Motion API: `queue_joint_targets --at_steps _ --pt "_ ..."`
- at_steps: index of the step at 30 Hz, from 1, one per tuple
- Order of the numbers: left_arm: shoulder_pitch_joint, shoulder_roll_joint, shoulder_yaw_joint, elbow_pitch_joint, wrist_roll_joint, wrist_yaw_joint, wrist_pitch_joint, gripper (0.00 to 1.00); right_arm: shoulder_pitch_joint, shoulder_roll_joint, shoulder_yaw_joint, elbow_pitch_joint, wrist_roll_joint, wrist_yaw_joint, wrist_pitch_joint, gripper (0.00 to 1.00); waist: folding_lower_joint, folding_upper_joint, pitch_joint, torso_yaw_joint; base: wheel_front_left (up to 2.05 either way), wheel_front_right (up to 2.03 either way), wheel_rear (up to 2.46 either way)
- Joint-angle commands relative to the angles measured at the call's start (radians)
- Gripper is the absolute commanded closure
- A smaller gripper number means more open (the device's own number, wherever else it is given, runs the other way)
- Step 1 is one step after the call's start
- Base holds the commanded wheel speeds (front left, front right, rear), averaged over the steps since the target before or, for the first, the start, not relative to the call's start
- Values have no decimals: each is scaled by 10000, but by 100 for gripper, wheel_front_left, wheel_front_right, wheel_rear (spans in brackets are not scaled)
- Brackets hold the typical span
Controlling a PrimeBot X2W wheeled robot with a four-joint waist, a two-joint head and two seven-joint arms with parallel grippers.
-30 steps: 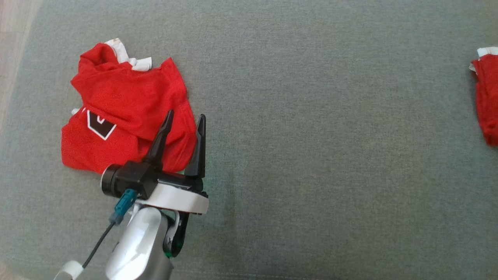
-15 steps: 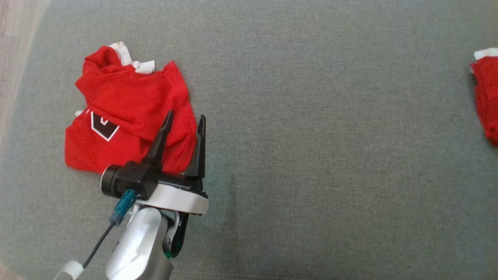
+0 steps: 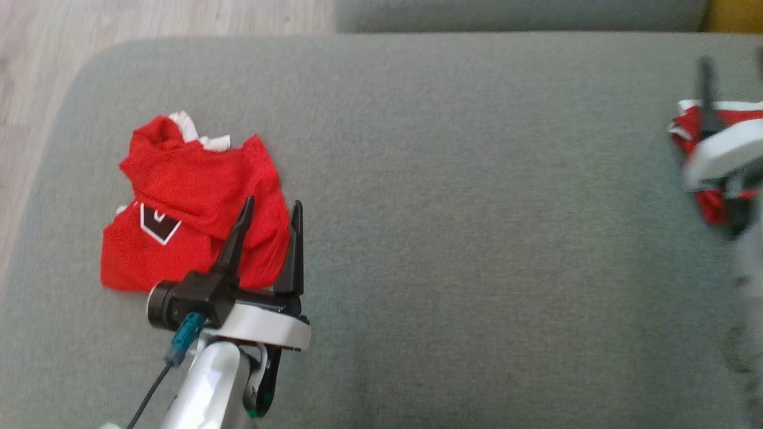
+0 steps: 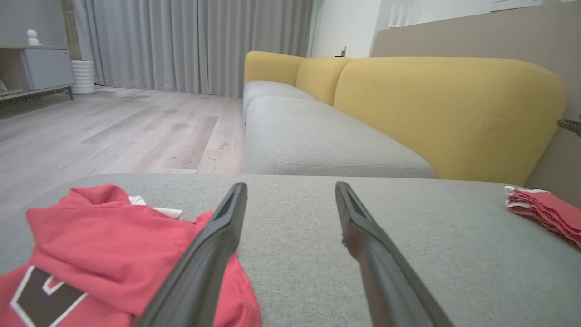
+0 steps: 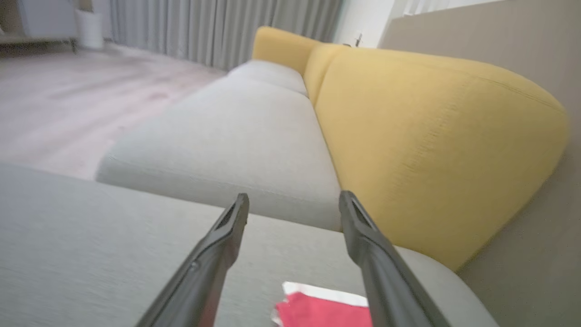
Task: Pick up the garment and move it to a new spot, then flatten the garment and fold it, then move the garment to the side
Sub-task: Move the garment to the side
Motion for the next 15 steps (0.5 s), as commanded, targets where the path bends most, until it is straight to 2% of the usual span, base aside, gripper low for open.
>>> queue_joint_targets --at_steps 1,4,7,9,10,11,15 --pt "-77 53 422 -380 119 16 -51 0 308 536 140 -779 435 65 -268 0 1 0 -399 -280 0 0 0" --pt "118 53 539 -462 188 9 -51 0 945 1647 148 -1886 1240 65 -440 0 1 0 -692 -452 0 0 0" --pt "320 53 618 -537 217 -2 -51 0 1896 2450 86 -3122 1934 65 -499 0 1 0 -900 -568 0 0 0" --pt "449 53 628 -579 223 -3 -51 0 2648 2718 133 -3905 2372 65 -515 0 1 0 -992 -620 0 0 0" --pt "449 53 628 -579 223 -3 -51 0 2648 2718 133 -3905 2372 65 -515 0 1 0 -992 -620 0 0 0" --pt "585 53 613 -615 210 -13 -51 0 3419 2815 335 -4591 2698 65 -524 0 1 0 -1054 -659 0 0 0" --pt "873 53 554 -574 152 -52 -51 0 4853 2839 899 -5623 3950 65 -529 0 1 0 -1160 -672 0 0 0"
